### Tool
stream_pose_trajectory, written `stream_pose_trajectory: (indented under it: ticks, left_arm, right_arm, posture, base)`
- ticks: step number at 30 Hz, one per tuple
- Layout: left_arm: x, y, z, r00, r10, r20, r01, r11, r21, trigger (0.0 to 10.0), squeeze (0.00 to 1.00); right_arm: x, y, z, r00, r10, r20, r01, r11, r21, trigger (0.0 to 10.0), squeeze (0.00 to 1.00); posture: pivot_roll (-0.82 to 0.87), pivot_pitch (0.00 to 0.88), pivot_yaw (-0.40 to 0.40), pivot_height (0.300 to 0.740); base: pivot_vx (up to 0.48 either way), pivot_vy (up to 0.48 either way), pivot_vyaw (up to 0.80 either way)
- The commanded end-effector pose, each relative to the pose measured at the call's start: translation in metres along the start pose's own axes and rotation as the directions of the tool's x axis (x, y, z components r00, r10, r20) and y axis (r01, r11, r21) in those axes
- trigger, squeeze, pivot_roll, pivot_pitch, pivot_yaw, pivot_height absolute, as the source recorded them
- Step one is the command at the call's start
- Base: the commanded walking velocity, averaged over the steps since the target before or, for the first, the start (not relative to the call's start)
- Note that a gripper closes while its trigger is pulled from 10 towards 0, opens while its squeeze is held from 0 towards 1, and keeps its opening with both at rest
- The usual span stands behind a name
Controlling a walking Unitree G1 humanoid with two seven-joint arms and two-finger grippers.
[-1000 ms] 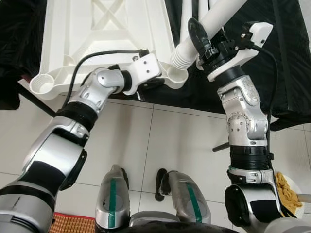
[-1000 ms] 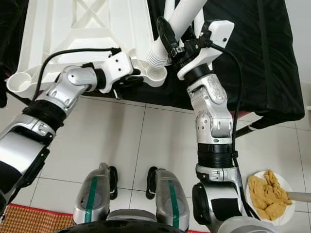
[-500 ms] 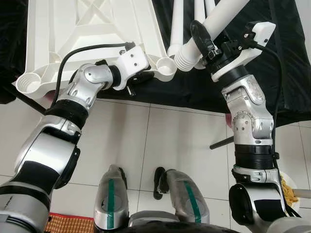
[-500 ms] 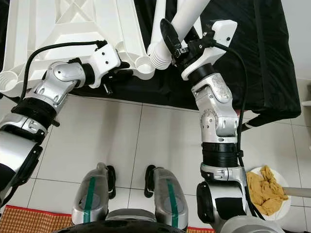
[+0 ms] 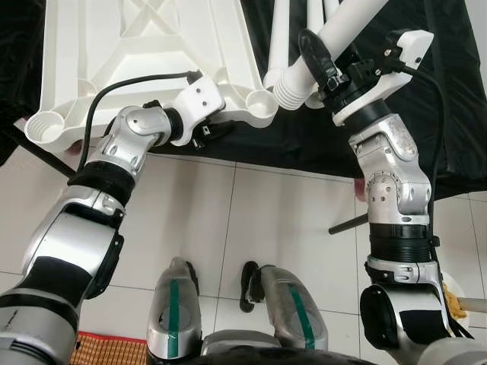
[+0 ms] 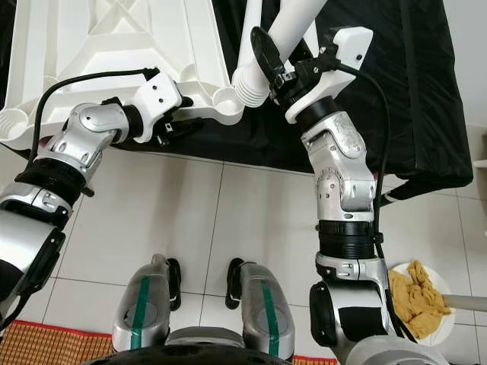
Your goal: Building children table
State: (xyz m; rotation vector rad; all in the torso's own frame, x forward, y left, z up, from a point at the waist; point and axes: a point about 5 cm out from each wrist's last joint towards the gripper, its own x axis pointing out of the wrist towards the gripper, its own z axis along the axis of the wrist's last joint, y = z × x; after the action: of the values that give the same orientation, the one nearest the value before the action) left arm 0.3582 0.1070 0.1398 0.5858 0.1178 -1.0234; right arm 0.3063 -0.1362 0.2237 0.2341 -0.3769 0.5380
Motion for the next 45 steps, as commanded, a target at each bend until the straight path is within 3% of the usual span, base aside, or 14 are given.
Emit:
stream_pose_trajectory:
  ticks: [1, 4, 5, 6, 13, 15, 23, 29, 45]
  left_arm:
    - [0.002, -0.002, -0.006, 1.0, 0.02, -0.022, -0.021, 0.999, -0.039, 10.0, 0.0]
    - [0.003, -0.003, -0.005, 1.0, 0.019, -0.016, -0.019, 0.999, -0.035, 10.0, 0.0]
    - [0.003, -0.004, -0.004, 1.0, 0.009, -0.007, -0.009, 0.999, -0.038, 3.9, 0.0]
    - [0.003, -0.005, -0.004, 1.0, -0.001, 0.01, 0.001, 0.999, -0.039, 0.0, 0.0]
    - [0.001, -0.009, -0.003, 0.999, -0.042, 0.018, 0.043, 0.999, -0.023, 0.0, 0.0]
    - [0.0, -0.009, -0.004, 0.999, -0.049, 0.004, 0.049, 0.999, 0.001, 10.0, 0.0]
    - [-0.004, -0.002, 0.001, 1.0, -0.022, 0.015, 0.022, 1.0, 0.002, 10.0, 0.0]
    - [-0.005, -0.004, 0.007, 0.999, -0.014, 0.036, 0.012, 0.999, 0.036, 10.0, 0.0]
    - [-0.006, -0.011, 0.014, 0.998, -0.021, 0.062, 0.017, 0.998, 0.056, 10.0, 0.0]
  right_arm:
    - [0.001, -0.002, 0.001, 1.0, 0.01, 0.001, -0.01, 1.0, -0.003, 10.0, 0.0]
    - [0.001, -0.002, 0.001, 1.0, 0.011, -0.001, -0.011, 1.0, -0.003, 10.0, 0.0]
    - [0.001, -0.002, 0.001, 1.0, 0.011, -0.005, -0.011, 1.0, -0.004, 10.0, 0.0]
    - [0.0, -0.002, 0.0, 1.0, 0.013, -0.01, -0.013, 1.0, -0.006, 10.0, 0.0]
    - [-0.001, -0.007, -0.002, 0.999, 0.012, -0.043, -0.012, 1.0, 0.003, 10.0, 0.0]
    - [-0.002, -0.01, -0.004, 0.998, 0.014, -0.057, -0.013, 1.0, 0.015, 10.0, 0.0]
    - [-0.002, -0.015, -0.01, 0.999, 0.009, -0.047, -0.007, 0.999, 0.044, 10.0, 0.0]
    - [0.005, -0.014, -0.024, 0.998, 0.013, -0.054, -0.004, 0.988, 0.154, 10.0, 0.0]
    - [0.02, -0.012, -0.044, 0.997, 0.036, -0.063, -0.025, 0.985, 0.169, 10.0, 0.0]
  posture:
    - [0.02, 0.055, -0.062, 0.74]
    - [0.02, 0.054, -0.061, 0.74]
    - [0.02, 0.051, -0.059, 0.74]
    - [0.02, 0.051, -0.056, 0.74]
    - [0.02, 0.058, -0.059, 0.74]
    - [0.01, 0.059, -0.062, 0.74]
    - [0.02, 0.059, -0.068, 0.74]
    - [0.02, 0.061, -0.07, 0.74]
    - [0.04, 0.048, -0.077, 0.74]
  base:
    - [0.0, 0.0, 0.0]
    - [0.0, 0.0, 0.0]
    - [0.0, 0.0, 0.0]
    - [0.0, 0.0, 0.0]
    - [0.0, 0.0, 0.0]
    - [0.0, 0.0, 0.0]
    - [0.0, 0.0, 0.0]
    - [0.0, 0.0, 0.0]
    - [0.0, 0.0, 0.0]
